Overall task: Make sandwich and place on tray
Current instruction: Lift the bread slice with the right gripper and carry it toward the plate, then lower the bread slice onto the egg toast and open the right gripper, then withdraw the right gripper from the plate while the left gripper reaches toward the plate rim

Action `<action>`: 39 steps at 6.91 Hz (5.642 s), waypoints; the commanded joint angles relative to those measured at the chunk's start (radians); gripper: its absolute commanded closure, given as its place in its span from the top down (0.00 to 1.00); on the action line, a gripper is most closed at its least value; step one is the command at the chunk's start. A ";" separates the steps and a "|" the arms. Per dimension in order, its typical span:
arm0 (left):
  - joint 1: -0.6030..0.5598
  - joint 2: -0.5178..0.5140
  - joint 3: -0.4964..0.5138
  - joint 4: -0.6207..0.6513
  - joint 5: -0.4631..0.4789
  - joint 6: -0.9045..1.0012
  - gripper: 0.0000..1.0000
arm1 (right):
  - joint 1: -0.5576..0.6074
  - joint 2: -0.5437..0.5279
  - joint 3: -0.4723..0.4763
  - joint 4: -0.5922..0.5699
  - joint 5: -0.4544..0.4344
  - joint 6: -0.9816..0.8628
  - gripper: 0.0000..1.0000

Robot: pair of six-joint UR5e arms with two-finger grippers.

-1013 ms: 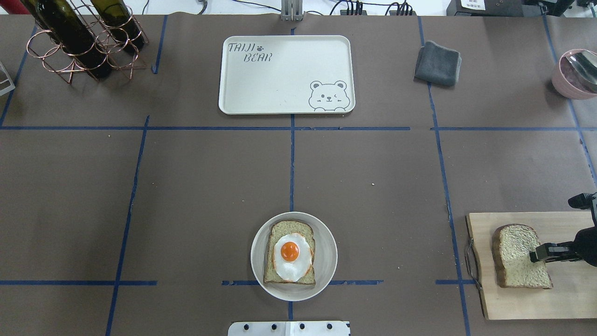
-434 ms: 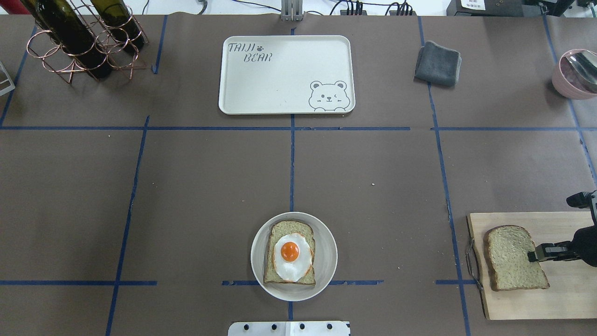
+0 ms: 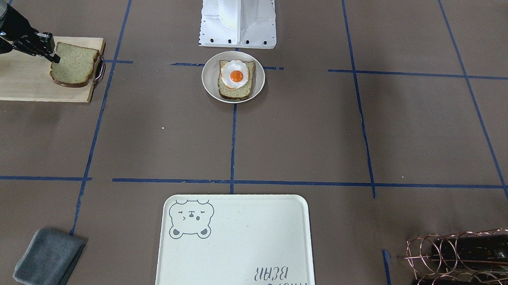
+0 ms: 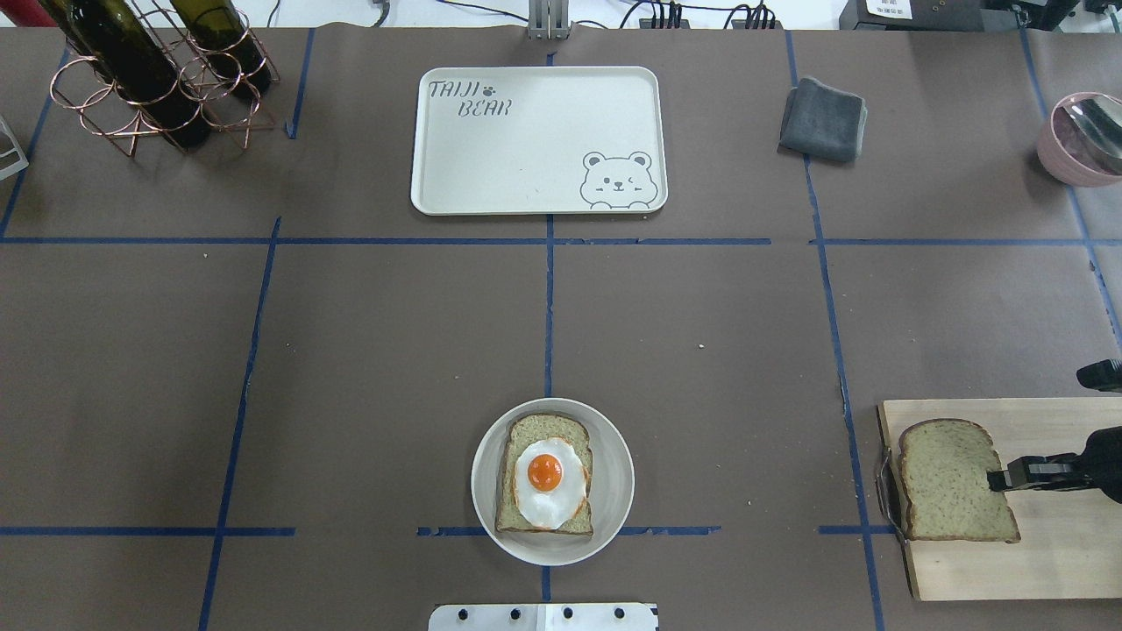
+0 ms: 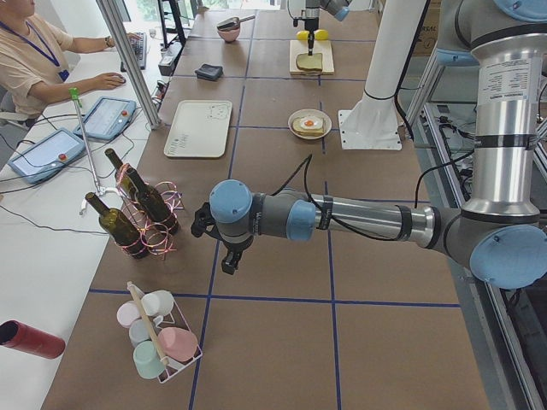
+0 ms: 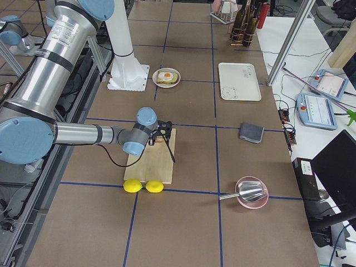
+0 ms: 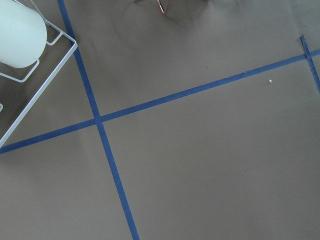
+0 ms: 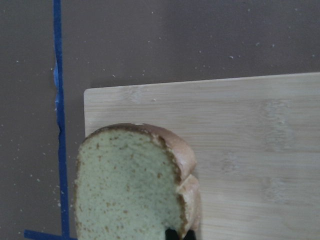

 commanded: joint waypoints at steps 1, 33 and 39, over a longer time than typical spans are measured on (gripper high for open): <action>0.000 0.000 0.003 0.000 0.000 0.001 1.00 | -0.001 0.001 -0.006 0.039 0.016 0.010 0.00; 0.565 -0.014 -0.009 -0.938 -0.018 -1.251 0.94 | 0.114 0.510 -0.023 -0.056 0.087 0.430 1.00; 1.178 -0.315 -0.187 -0.577 0.636 -1.800 0.83 | 0.254 0.466 -0.094 -0.045 0.218 0.307 1.00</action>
